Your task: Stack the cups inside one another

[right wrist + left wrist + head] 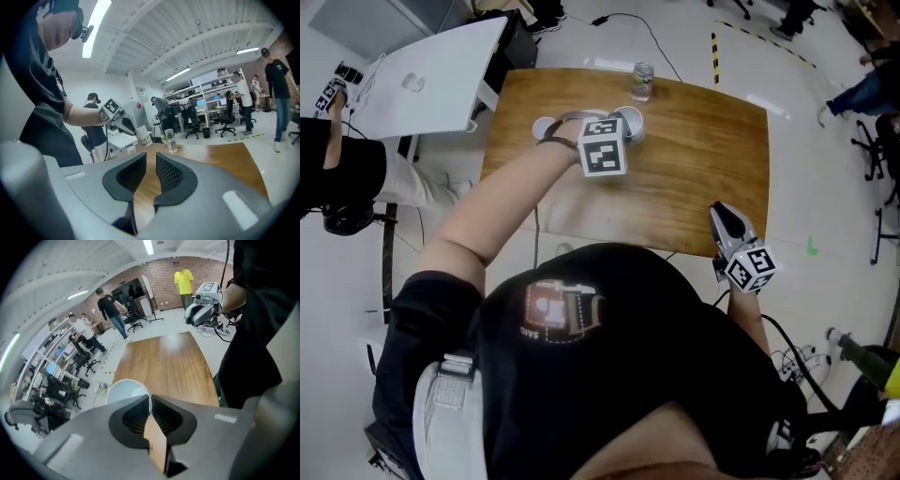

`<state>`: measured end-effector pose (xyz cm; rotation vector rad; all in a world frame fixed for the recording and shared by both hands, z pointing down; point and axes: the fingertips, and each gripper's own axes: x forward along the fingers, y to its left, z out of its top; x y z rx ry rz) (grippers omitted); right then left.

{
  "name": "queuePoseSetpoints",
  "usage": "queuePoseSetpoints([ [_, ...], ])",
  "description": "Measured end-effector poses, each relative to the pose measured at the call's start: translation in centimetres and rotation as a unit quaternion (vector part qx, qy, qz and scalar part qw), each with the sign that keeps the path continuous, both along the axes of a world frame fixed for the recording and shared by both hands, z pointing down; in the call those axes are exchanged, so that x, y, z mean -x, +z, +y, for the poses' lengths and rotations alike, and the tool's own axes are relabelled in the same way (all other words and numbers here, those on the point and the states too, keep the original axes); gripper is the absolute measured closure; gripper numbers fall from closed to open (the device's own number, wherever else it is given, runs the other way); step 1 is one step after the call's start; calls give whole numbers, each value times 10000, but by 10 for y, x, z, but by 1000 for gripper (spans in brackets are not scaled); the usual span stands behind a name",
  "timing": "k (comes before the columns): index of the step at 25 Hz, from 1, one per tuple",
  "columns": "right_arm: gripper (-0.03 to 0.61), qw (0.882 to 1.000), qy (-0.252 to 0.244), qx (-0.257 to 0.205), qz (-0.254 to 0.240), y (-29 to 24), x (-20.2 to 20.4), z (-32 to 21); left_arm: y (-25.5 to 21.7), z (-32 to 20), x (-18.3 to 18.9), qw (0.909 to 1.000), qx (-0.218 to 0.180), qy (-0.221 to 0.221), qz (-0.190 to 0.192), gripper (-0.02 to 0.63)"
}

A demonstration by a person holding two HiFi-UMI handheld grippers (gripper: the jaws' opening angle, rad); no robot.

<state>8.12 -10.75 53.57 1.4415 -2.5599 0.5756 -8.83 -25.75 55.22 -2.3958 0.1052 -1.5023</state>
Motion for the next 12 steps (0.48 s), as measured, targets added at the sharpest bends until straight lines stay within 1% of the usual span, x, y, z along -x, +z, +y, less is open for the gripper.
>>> queuePoseSetpoints([
  [2, 501, 9994, -337, -65, 55, -9, 39, -20, -8, -15, 70, 9989, -44, -438, -131, 595],
  [4, 502, 9980, -612, -103, 103, -15, 76, -36, -6, -28, 136, 9959, -41, -850, -315, 595],
  [6, 501, 9967, -790, -122, 151, -21, 105, -46, 2, -40, 189, 9918, -14, -1177, -491, 595],
  [7, 501, 9962, -846, -123, 174, -23, 116, -50, 7, -46, 209, 9901, 0, -1286, -562, 595],
  [9, 502, 9955, -910, -93, 228, -25, 134, -54, 19, -56, 235, 9882, 63, -1390, -636, 595],
  [12, 502, 9953, -898, 54, 361, -23, 150, -53, 37, -64, 245, 9888, 228, -1346, -603, 595],
])
